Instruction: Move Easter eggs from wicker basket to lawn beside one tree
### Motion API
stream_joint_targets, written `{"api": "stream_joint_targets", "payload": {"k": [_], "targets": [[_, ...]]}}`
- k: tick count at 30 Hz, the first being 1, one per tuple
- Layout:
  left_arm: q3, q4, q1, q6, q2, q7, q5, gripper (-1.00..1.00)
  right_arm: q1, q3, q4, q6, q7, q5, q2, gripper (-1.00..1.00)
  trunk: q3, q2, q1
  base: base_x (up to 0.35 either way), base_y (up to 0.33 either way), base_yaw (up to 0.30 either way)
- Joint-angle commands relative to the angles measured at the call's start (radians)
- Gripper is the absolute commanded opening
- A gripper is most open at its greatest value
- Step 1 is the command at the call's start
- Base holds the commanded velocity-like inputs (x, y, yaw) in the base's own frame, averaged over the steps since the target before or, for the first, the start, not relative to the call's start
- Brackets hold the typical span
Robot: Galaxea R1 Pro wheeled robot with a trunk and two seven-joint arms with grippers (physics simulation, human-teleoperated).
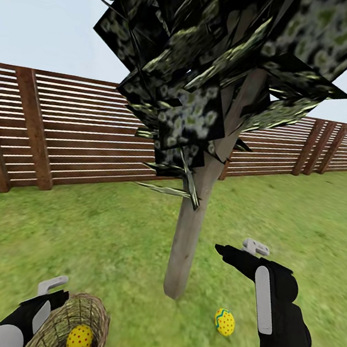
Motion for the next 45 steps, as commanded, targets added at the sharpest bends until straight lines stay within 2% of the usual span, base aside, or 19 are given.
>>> {"api": "stream_joint_targets", "payload": {"k": [1, 26, 30, 32, 45], "targets": [[0.006, -0.001, -0.001, 0.004, -0.001, -0.001, -0.01, 1.0, -0.001, -0.002, -0.001, 0.004, -0.004, -0.007, 0.001, 1.0, -0.001, -0.001, 0.0, 0.063, 0.0, 0.0], [0.006, -0.001, -0.001, 0.005, -0.001, -0.001, -0.009, 1.0, -0.001, -0.002, -0.001, 0.004, -0.004, -0.005, 0.001, 1.0, -0.002, -0.001, 0.0, 0.007, 0.011, -0.067], [0.006, -0.001, -0.002, 0.005, -0.001, -0.001, -0.008, 1.0, -0.001, -0.002, -0.001, 0.004, -0.004, -0.005, 0.001, 1.0, -0.015, -0.029, 0.015, 0.0, 0.0, -0.002], [0.006, -0.001, -0.002, 0.005, -0.001, -0.001, -0.008, 1.0, -0.001, -0.002, -0.001, 0.004, -0.004, -0.005, 0.001, 1.0, -0.015, -0.029, 0.015, 0.0, 0.0, 0.0], [0.006, -0.001, -0.001, 0.005, -0.001, -0.001, -0.007, 1.0, -0.001, -0.002, -0.001, 0.004, -0.004, -0.006, 0.001, 1.0, -0.055, -0.12, 0.065, 0.0, 0.0, 0.0]]}}
